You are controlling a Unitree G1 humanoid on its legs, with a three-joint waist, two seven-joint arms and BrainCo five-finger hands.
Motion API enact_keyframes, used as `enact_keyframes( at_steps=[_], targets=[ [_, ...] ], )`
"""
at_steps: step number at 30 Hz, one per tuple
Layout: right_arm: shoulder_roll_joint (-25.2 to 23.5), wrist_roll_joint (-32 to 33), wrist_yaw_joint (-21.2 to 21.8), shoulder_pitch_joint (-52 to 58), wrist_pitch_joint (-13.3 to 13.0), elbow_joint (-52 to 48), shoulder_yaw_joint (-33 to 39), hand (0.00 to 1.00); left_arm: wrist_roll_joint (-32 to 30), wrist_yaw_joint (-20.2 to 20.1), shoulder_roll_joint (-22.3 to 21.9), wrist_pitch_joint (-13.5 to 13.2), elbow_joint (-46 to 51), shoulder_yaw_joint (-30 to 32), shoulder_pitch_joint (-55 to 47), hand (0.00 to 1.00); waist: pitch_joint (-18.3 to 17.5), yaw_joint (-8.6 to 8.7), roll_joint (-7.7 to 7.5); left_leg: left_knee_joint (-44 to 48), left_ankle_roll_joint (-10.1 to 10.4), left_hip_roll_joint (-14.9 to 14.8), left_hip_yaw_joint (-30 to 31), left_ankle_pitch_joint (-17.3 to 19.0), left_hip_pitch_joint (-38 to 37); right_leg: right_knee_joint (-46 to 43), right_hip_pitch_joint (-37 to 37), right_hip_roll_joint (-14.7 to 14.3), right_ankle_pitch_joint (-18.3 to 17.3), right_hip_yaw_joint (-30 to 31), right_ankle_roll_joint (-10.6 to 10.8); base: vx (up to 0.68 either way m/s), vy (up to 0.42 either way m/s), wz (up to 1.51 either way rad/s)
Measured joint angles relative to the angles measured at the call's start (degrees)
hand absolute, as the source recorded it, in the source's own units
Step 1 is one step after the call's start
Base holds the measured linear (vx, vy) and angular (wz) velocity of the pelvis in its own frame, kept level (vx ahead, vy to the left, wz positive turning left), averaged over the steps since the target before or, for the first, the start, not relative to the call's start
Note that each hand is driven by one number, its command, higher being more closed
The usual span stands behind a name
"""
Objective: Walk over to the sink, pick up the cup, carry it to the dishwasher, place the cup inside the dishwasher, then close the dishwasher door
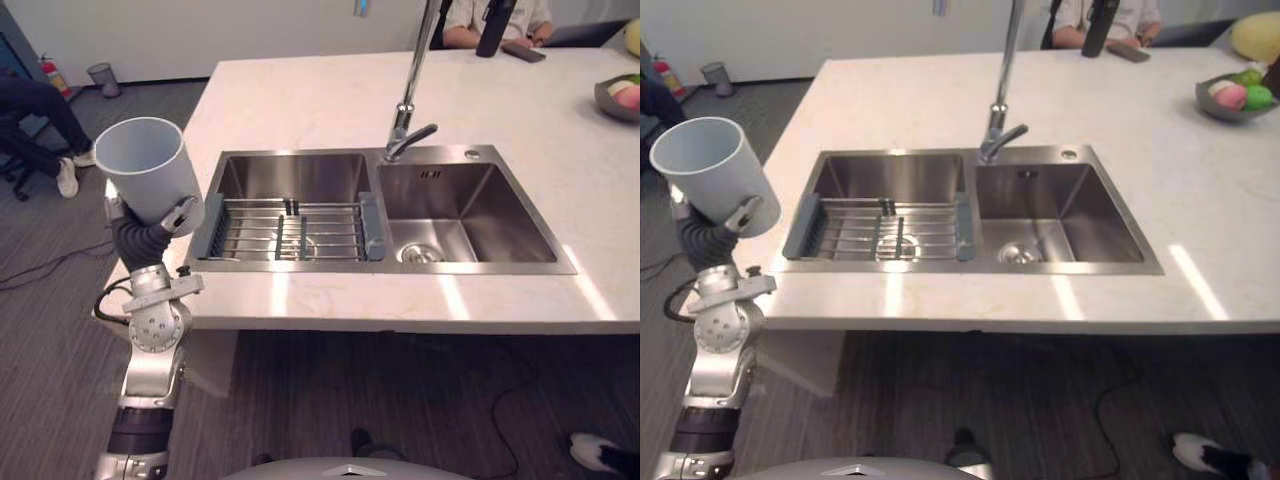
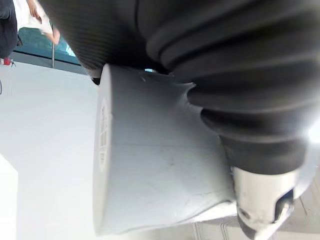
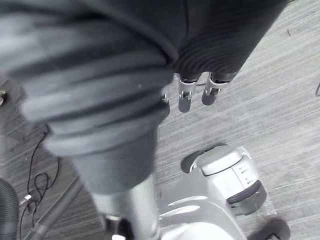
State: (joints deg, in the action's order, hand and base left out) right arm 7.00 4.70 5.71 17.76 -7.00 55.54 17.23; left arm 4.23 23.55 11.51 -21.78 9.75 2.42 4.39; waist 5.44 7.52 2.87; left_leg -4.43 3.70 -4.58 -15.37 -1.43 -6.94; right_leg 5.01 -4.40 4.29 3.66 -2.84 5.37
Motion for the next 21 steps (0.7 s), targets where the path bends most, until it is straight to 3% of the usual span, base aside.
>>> enact_keyframes(
  at_steps=[2, 4, 9, 16, 21],
  targets=[
    [-0.43, -1.33, -2.38, 0.02, -0.97, -0.02, -0.01, 0.0, 0.01, 0.0, -0.06, -0.91, 0.79, -0.01, -1.07, 1.0, -0.33, 0.02, -0.35, -0.01, -0.1, 0.19, 0.73, -0.11, -0.01, 0.01, -0.44, 0.29, -0.46, -0.74, -0.13, -0.04, -0.001, 0.18],
    [-1.26, -6.42, -8.48, -0.02, -1.49, -0.13, 0.0, 0.0, -0.02, 0.16, -0.33, -2.07, 0.99, -0.05, -2.52, 1.0, -0.95, -0.13, -0.59, -0.3, -0.14, 0.36, 1.14, -0.14, 0.03, 0.01, -0.6, 0.41, -0.69, -1.08, 0.0, -0.03, -0.006, 0.11],
    [-2.1, -11.58, -19.02, -0.05, -1.32, -2.5, -0.22, 0.0, -0.01, 0.9, -0.69, -2.07, 2.68, -0.29, -5.45, 1.0, -1.68, -0.98, -0.81, -0.36, -0.35, 0.51, 1.36, 0.04, 0.37, 0.01, -0.36, 0.42, -0.95, -1.22, 0.13, 0.0, 0.0, 0.0],
    [-2.37, -11.95, -24.01, 0.04, -3.32, -9.05, -1.23, 0.0, 0.12, 0.56, -2.13, -3.46, 5.69, -0.48, -6.42, 1.0, -2.75, -1.22, -1.63, -0.02, -0.61, 0.88, 1.33, 0.1, 1.11, -0.14, 0.41, 0.64, -0.58, -1.03, 0.47, 0.03, -0.001, -0.01],
    [-4.3, -14.03, -27.2, 0.27, -8.47, -14.47, -1.48, 0.0, 0.17, -0.71, -3.94, -4.0, 6.09, -1.51, -6.93, 1.0, -2.9, -1.19, -2.28, -0.01, -0.98, 1.08, 1.04, 0.4, 1.05, -0.4, 0.45, 0.78, -0.59, -0.73, 0.48, 0.01, -0.004, -0.01]
  ],
)
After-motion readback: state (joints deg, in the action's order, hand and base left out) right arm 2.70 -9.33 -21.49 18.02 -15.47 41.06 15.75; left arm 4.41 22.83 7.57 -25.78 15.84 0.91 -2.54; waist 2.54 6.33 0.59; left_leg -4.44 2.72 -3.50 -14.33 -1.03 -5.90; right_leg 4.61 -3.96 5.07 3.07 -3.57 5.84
